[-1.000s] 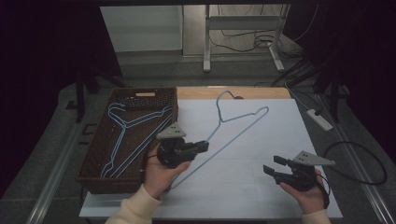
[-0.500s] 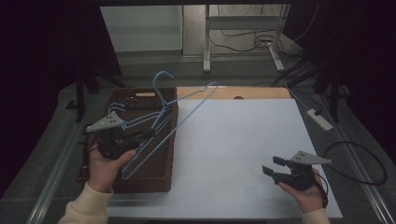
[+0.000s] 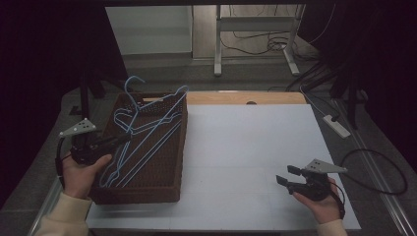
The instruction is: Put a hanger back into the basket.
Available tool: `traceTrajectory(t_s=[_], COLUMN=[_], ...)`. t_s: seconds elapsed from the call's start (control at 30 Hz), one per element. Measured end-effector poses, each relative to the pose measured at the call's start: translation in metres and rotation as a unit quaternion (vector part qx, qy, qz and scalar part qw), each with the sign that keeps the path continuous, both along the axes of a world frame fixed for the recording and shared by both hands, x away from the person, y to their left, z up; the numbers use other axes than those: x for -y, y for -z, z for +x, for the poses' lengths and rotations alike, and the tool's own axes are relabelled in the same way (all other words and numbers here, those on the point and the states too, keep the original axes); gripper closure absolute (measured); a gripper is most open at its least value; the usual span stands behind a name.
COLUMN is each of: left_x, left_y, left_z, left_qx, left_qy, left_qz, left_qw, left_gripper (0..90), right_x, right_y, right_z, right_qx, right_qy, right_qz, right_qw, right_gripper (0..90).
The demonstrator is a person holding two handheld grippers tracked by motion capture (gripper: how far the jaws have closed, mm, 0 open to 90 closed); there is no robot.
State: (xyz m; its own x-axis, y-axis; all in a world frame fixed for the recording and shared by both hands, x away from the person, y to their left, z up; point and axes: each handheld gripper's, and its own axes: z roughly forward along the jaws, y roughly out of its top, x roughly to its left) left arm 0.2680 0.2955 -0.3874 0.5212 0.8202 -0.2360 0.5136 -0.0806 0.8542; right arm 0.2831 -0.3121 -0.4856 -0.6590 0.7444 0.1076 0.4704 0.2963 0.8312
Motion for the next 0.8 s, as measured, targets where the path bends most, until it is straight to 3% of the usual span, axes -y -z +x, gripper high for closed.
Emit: traceTrajectory(t_s=[0.17, 0.33, 0.6, 0.8], left_x=[-0.011, -0.011, -0.012, -0.011], left_y=[0.010, 0.021, 0.039, 0.058], left_z=[0.012, 0.019, 0.030, 0.038], left_qx=[-0.018, -0.037, -0.074, -0.111], left_qy=[-0.006, -0.005, 0.007, 0.017], left_qz=[0.018, 0.040, 0.038, 0.032], left_qw=[0.9997, 0.9985, 0.9965, 0.9932], left_gripper=[86.9, 86.9, 86.9, 86.9], right_x=[-0.001, -0.001, -0.002, -0.003], right_y=[0.001, 0.001, 0.001, 0.001], right_z=[0.000, 0.000, -0.001, -0.001], right_qx=[-0.002, -0.002, -0.001, -0.004], right_qy=[0.000, 0.000, 0.000, 0.000], right_qz=[-0.002, -0.004, -0.005, -0.007], right_qw=[1.0000, 1.0000, 1.0000, 1.0000], right_gripper=[37.2, 37.2, 37.2, 37.2])
